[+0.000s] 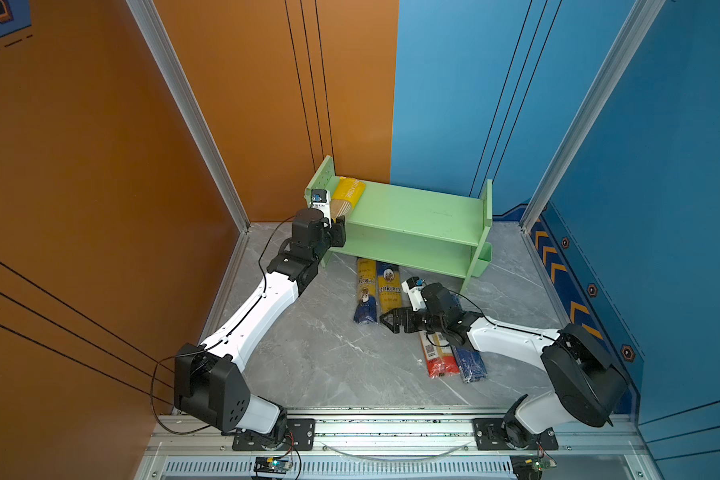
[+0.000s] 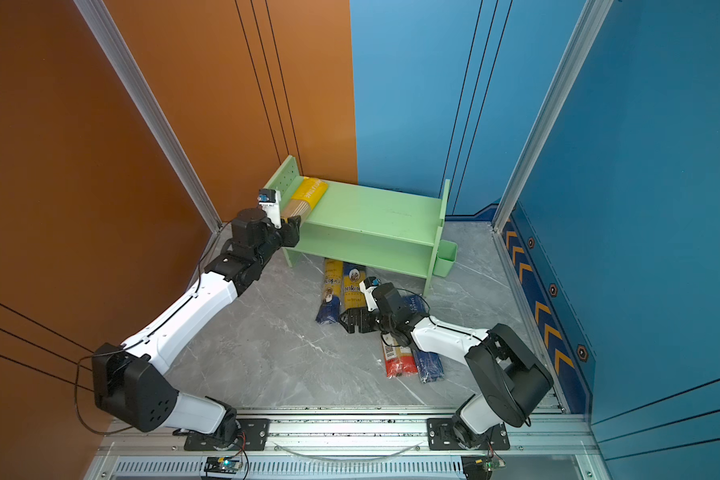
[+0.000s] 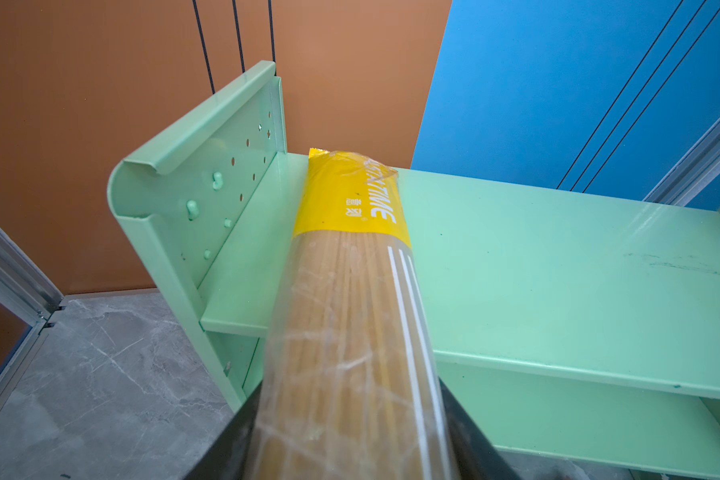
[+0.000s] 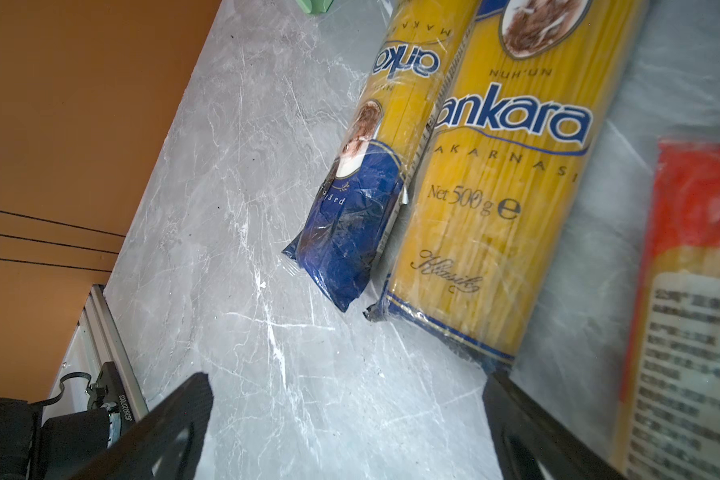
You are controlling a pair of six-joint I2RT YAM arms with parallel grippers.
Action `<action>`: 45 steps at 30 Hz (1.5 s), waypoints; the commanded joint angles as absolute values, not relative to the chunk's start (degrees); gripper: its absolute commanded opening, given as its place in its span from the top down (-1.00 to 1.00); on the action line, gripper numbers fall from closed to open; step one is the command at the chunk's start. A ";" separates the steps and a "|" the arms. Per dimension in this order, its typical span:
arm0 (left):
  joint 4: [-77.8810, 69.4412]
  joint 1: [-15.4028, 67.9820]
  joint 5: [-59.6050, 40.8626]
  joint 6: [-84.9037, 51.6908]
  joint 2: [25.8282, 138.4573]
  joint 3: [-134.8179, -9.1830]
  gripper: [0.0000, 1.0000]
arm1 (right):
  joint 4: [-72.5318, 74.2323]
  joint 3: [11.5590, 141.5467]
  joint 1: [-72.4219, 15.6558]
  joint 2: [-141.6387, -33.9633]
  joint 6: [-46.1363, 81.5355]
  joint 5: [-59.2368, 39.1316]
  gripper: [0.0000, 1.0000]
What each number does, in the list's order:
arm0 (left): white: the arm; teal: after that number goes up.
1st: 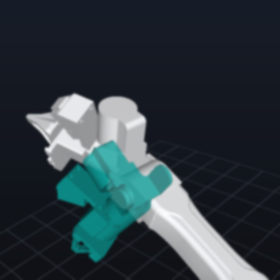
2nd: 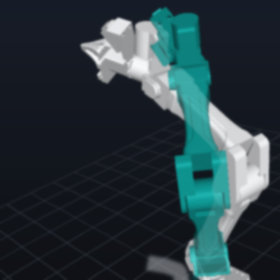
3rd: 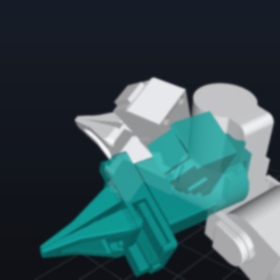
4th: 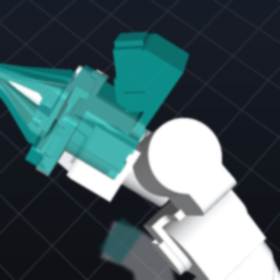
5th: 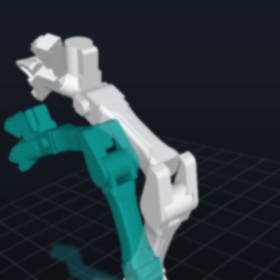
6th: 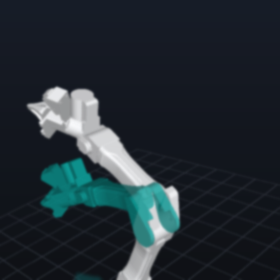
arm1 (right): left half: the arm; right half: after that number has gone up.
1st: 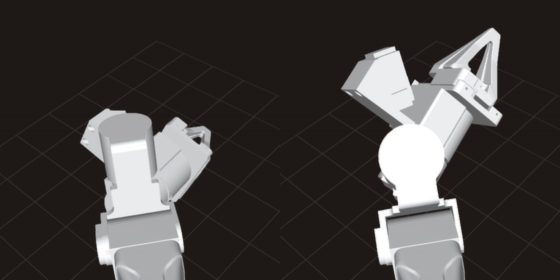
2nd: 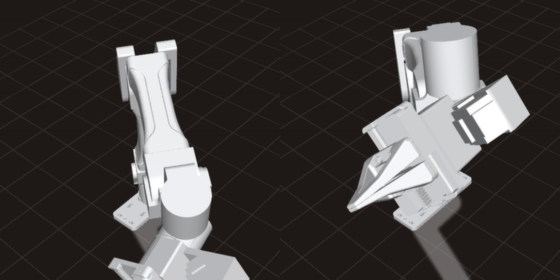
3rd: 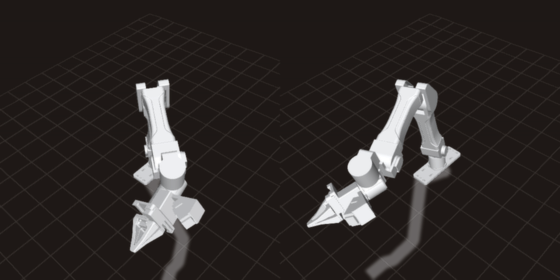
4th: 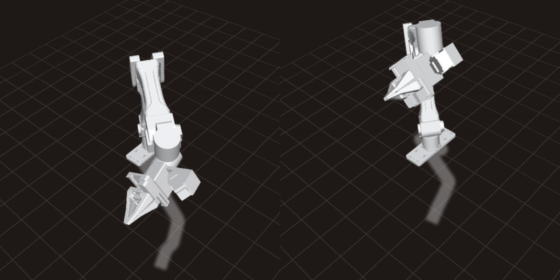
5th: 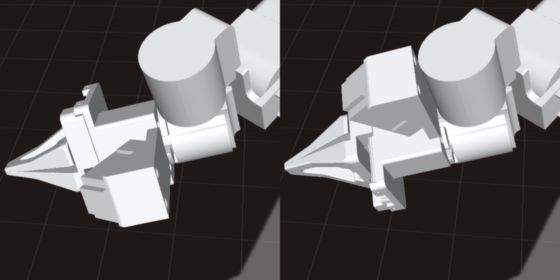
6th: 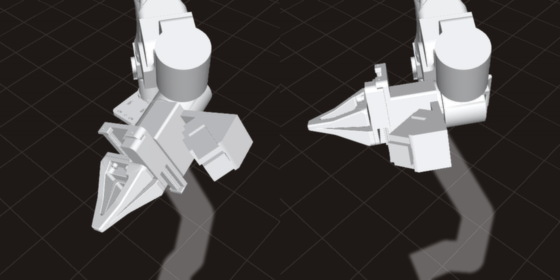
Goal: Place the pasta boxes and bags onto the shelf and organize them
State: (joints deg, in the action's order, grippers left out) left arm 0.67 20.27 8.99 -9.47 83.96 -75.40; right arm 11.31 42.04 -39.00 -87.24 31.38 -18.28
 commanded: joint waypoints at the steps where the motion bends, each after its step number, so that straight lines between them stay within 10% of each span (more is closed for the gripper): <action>1: -4.06 20.21 9.08 -9.75 84.36 -77.96 -0.11 | 12.38 40.95 -39.02 -87.36 30.77 -19.16 -1.00; 45: -4.83 20.21 8.25 -8.70 82.79 -73.77 -0.40 | 12.80 40.82 -39.11 -87.45 31.04 -19.60 -1.00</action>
